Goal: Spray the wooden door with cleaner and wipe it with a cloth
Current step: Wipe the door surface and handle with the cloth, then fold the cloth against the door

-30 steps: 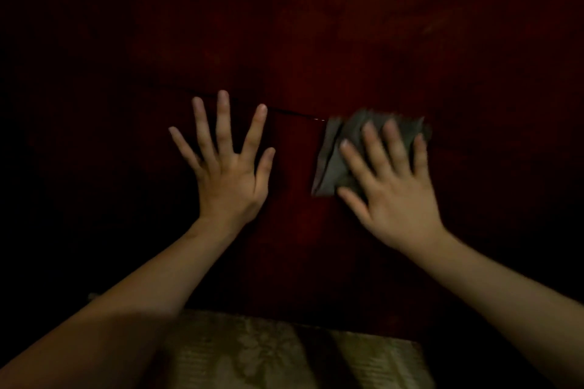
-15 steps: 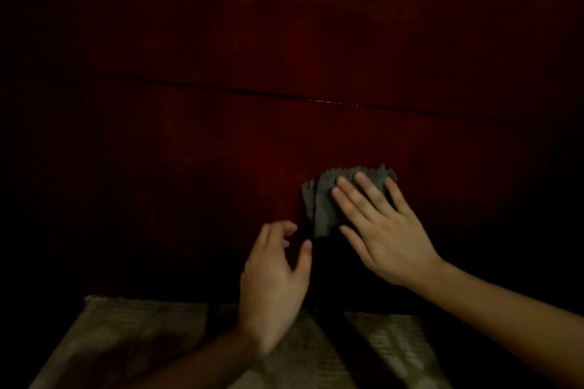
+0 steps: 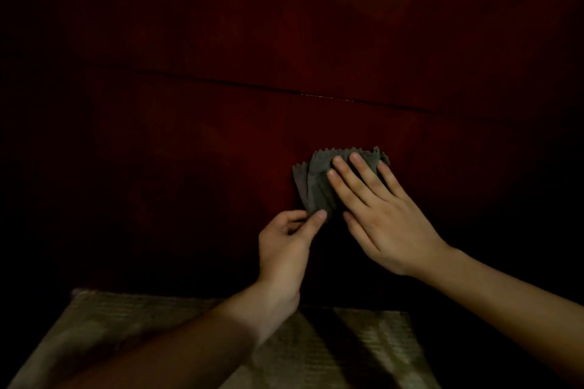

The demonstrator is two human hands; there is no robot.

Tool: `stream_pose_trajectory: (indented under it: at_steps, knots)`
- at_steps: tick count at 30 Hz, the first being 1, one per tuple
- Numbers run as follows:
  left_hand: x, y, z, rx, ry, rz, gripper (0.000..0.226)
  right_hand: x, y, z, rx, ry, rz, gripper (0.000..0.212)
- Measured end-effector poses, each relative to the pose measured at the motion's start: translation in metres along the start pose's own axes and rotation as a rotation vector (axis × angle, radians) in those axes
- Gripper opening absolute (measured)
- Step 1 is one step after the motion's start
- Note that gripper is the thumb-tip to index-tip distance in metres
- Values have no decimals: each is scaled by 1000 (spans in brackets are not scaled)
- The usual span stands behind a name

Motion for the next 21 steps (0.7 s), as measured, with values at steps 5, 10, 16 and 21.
stream_pose_trajectory:
  at_steps: [5,10,16,21]
  knots:
    - [-8,0,2,213,211,-36,15,-3,-1,2,-21,9,-10,67]
    - [4,-4,7,130,17,-126,16,-7,-1,3,-27,41,-9,67]
    - [11,-2,19,-39,-115,-340,26,-10,-1,4,-36,187,-44,65]
    - [7,4,29,-90,-85,-427,25,-19,-4,4,59,494,10,64]
Point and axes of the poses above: each hand's wrist, its own y-axis towards the middle knuckle, its own x-axis out of the palm, z = x × y, the point moved 3 cm from there along y, towards the middle knuckle, and after that the axes turned 14 degrees about z, right-handed, at the moved point
